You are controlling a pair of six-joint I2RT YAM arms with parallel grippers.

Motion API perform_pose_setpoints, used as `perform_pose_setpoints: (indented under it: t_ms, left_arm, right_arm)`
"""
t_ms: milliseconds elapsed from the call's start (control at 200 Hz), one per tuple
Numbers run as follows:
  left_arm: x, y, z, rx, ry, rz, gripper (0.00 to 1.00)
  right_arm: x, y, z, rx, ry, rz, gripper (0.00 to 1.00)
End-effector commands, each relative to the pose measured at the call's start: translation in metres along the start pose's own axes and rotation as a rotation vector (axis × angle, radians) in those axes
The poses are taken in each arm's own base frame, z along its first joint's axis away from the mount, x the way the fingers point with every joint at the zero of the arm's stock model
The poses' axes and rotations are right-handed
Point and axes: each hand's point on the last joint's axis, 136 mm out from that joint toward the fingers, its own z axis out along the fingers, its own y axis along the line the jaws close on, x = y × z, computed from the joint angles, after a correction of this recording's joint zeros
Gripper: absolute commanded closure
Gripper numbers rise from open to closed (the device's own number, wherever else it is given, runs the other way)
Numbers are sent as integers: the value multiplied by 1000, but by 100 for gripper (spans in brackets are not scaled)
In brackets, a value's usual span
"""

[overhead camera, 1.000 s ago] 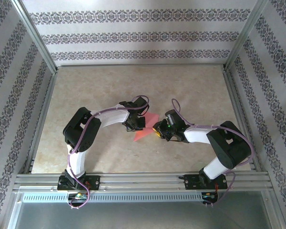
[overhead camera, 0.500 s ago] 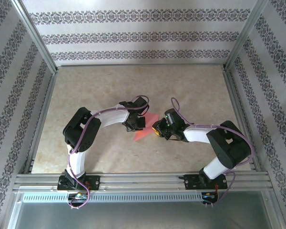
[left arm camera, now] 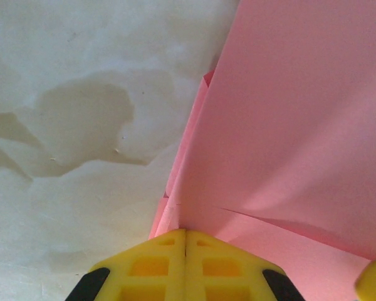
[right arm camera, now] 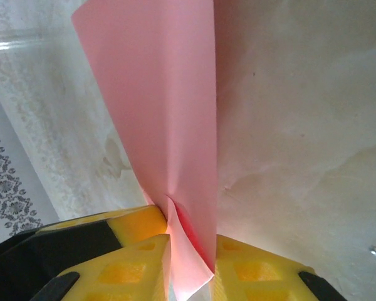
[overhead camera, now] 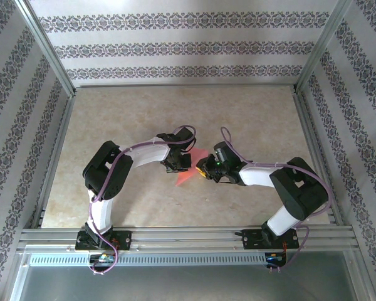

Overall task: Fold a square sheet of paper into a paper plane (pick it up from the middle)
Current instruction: Fold the wing for the fifth time at the center of the table.

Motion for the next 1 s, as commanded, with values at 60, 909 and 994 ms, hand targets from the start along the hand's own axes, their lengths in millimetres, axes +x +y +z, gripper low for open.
perform_pose_setpoints:
  t_ms: [60,909,994]
  left_arm:
    - [15,14,13,-50,44,-10,95]
    - [-27,-48,-75,358,-235,250,30]
    - [-24,-57,-75,409,-289,343,21]
  right_arm:
    - [4,5,6,-18,23,-24,77]
    - [-33,-4,-41,19,-114,16,96]
    - [-39,-9,-48,40,-128,39,96]
